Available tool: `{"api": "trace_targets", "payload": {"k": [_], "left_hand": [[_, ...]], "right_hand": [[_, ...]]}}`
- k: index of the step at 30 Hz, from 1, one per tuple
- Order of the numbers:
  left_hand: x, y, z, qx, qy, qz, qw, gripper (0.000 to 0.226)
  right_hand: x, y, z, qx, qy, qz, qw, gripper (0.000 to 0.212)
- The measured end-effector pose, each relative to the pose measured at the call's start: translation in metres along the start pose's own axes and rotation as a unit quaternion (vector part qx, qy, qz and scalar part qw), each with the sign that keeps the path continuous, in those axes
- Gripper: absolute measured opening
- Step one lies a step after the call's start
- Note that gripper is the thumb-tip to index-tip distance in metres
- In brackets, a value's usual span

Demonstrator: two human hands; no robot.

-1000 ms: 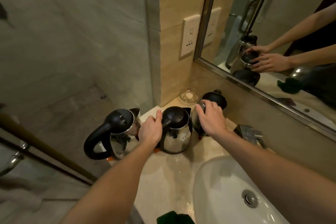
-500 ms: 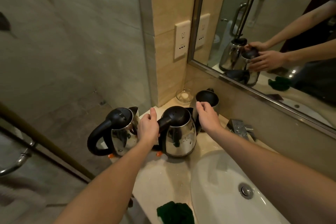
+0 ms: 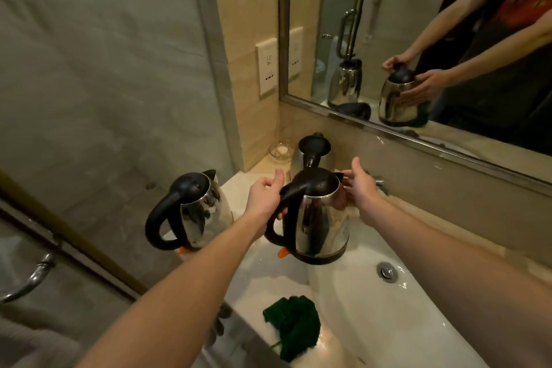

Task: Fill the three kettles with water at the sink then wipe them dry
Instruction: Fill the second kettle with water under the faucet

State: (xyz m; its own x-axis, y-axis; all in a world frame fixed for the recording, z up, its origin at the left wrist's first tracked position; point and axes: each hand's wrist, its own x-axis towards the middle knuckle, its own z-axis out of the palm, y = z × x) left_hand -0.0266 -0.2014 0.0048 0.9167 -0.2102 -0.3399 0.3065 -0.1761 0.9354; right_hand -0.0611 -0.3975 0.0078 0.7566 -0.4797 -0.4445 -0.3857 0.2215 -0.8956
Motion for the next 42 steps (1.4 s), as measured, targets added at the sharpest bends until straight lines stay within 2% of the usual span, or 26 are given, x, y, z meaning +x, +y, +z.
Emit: {"api": "trace_targets", "payload": {"k": [4,13,16,22,26,31,34,38,40,42], "left_hand": [[-0.006,-0.001,0.024,-0.011,-0.073,-0.022,0.997,0.042],[-0.009,-0.004,0.079,-0.041,-0.225,-0.046,0.973,0.038],[-0.008,-0.007,0.092,-0.042,-0.251,-0.055,0.966,0.036],[-0.004,-0.016,0.109,-0.031,-0.266,-0.03,0.963,0.013],[-0.005,-0.021,0.118,-0.027,-0.287,-0.023,0.957,0.014],[-0.015,-0.02,0.138,-0.036,-0.259,-0.068,0.963,0.03],[-0.016,-0.028,0.15,-0.011,-0.198,-0.111,0.974,0.054],[-0.011,-0.057,0.166,0.063,-0.115,-0.116,0.984,0.082],[-0.009,-0.071,0.169,0.068,-0.074,-0.118,0.988,0.085],[-0.006,-0.08,0.168,0.045,-0.07,-0.143,0.986,0.087]], "right_hand": [[-0.015,0.006,-0.034,0.045,0.043,-0.009,0.998,0.051],[-0.027,0.014,-0.112,0.067,0.115,0.008,0.991,0.064],[-0.028,0.018,-0.127,0.069,0.125,0.013,0.99,0.064],[-0.024,0.026,-0.144,0.057,0.134,0.006,0.989,0.067],[-0.018,0.03,-0.152,0.045,0.156,-0.004,0.987,0.066],[-0.013,0.035,-0.152,0.016,0.196,-0.016,0.98,0.063],[-0.008,0.042,-0.15,-0.006,0.212,-0.021,0.977,0.07],[-0.002,0.049,-0.146,-0.032,0.22,-0.022,0.975,0.065],[0.004,0.053,-0.145,-0.045,0.224,-0.022,0.973,0.063],[0.01,0.056,-0.144,-0.05,0.224,-0.018,0.973,0.063]]}}
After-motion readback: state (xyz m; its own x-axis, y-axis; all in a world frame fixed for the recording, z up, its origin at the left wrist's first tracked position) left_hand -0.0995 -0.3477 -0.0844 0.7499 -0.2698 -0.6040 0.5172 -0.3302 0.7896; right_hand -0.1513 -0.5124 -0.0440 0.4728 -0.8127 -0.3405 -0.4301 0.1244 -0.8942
